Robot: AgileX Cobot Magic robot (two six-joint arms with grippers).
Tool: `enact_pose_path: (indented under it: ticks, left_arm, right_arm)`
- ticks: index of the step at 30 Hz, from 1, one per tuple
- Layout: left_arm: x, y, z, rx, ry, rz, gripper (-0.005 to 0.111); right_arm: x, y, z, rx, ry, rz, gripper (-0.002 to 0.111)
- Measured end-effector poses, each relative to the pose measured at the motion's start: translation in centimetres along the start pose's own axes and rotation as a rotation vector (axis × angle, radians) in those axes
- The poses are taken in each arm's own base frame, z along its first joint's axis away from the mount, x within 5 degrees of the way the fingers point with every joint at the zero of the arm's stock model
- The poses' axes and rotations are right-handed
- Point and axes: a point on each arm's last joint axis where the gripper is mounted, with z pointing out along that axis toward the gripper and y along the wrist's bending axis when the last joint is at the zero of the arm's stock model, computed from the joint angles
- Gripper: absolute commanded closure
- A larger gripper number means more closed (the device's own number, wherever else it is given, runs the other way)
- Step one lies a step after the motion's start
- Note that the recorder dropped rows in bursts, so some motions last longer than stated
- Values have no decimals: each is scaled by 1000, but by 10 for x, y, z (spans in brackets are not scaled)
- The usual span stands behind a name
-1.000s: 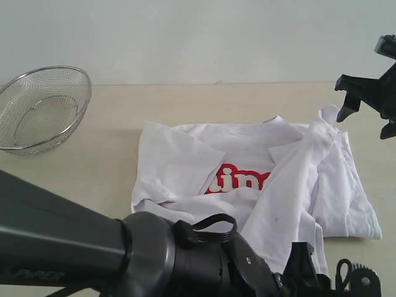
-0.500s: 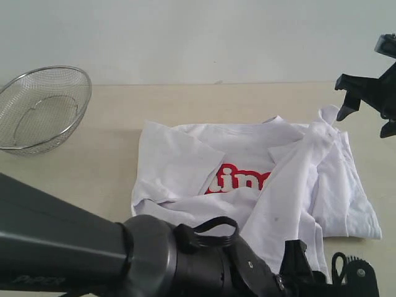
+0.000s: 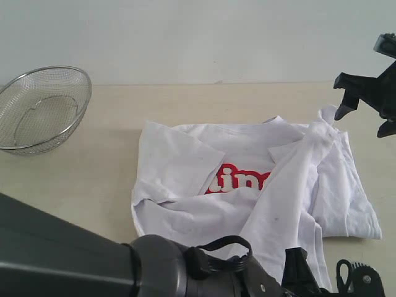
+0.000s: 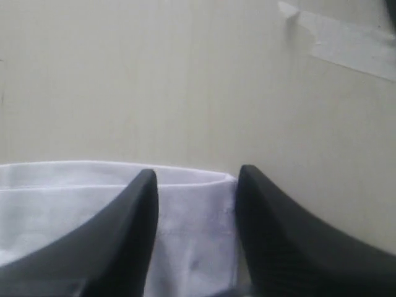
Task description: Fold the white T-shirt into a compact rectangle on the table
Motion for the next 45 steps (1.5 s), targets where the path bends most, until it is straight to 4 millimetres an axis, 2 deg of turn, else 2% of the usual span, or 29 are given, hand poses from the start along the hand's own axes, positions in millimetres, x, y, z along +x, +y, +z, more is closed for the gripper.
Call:
enact_pose_path:
  ticks: [7, 9, 13, 21, 23, 27, 30, 34, 37, 45]
  left_arm:
    - [0, 1, 0, -11, 2, -2, 70]
    - [0, 1, 0, -11, 2, -2, 77]
    - [0, -1, 1, 10, -3, -2, 102]
    - [-1, -2, 1, 21, -6, -2, 102]
    - [-3, -1, -4, 17, -16, -12, 102]
    - [-20, 7, -27, -28, -77, -39, 102]
    - [-27, 16, -44, -116, -98, -41, 102]
    - [-23, 30, -70, -253, -89, -56, 102]
    - [-11, 61, -95, -378, -77, -126, 102]
    - [18, 117, -132, -569, 12, -142, 102]
  right_arm:
    - [0, 1, 0, -11, 1, -4, 37]
    - [0, 1, 0, -12, 1, -4, 37]
    - [0, 1, 0, -13, 1, -2, 37]
    - [0, 1, 0, -14, 1, 0, 37]
    - [0, 1, 0, -14, 1, 0, 37]
    - [0, 1, 0, -15, 1, 1, 37]
    - [0, 1, 0, -15, 1, 1, 37]
    - [0, 1, 0, -15, 1, 1, 37]
    - [0, 2, 0, -17, 1, 3, 37]
    - [0, 2, 0, -22, 2, 10, 37]
